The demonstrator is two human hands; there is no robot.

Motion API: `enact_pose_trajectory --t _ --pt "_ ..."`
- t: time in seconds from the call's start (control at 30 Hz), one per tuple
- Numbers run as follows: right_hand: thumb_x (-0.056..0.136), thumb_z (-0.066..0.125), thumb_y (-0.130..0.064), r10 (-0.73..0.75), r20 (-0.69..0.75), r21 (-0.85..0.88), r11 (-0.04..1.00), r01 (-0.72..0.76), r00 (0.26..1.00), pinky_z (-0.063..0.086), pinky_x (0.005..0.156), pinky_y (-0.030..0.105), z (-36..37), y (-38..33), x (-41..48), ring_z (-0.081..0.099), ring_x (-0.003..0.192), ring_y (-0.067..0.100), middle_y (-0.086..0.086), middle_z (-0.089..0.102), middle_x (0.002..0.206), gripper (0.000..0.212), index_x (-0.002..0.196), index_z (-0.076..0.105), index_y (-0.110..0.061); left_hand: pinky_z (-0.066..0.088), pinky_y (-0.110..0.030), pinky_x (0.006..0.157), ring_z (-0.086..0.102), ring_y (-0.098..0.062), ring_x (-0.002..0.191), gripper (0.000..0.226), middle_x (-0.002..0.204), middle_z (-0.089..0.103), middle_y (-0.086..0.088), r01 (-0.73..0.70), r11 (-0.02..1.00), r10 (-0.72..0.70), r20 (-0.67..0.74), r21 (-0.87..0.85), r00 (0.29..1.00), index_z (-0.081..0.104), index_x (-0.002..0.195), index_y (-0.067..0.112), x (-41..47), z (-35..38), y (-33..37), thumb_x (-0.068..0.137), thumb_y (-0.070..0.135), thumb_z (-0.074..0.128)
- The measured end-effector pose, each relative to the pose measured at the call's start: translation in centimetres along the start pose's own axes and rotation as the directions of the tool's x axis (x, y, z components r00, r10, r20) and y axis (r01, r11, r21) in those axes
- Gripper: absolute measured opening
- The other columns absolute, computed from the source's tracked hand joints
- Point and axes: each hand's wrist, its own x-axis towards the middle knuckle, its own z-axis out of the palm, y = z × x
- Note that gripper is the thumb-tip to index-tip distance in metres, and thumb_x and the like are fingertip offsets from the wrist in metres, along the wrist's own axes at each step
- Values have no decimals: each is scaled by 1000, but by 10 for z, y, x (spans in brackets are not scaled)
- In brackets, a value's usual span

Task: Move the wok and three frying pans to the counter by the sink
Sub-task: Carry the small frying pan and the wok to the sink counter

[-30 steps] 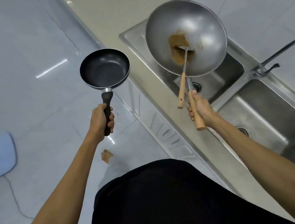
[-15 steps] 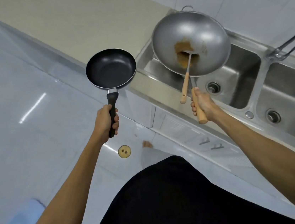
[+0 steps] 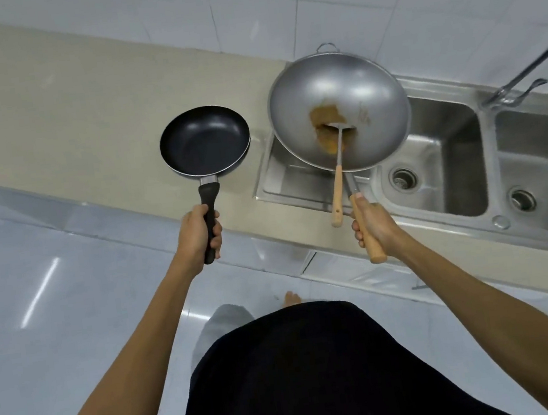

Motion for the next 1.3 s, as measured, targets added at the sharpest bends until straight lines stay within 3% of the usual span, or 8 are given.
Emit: enact_pose_trajectory --t 0.57,0.9,1.3 --pt "97 45 -69 96 -216 181 982 -57 972 50 43 27 105 -19 10 56 43 11 -2 63 55 61 95 63 -11 35 -23 33 41 -17 31 30 47 51 2 -43 944 -22 192 328 981 52 82 11 176 -69 91 94 32 35" --pt "97 45 -69 117 -285 166 984 -71 951 53 48 29 132 -26 11 57 50 14 7 63 68 58 94 62 -14 34 -22 33 43 -15 32 29 44 52 4 -60 934 -30 243 352 970 52 82 10 227 -63 108 94 29 34" --pt "96 46 -70 131 -291 151 984 -90 948 54 46 28 138 -30 19 57 46 11 4 62 65 59 94 63 -14 34 -21 35 43 -16 31 28 43 52 3 -43 942 -38 234 332 971 52 82 10 254 -52 103 93 29 34"
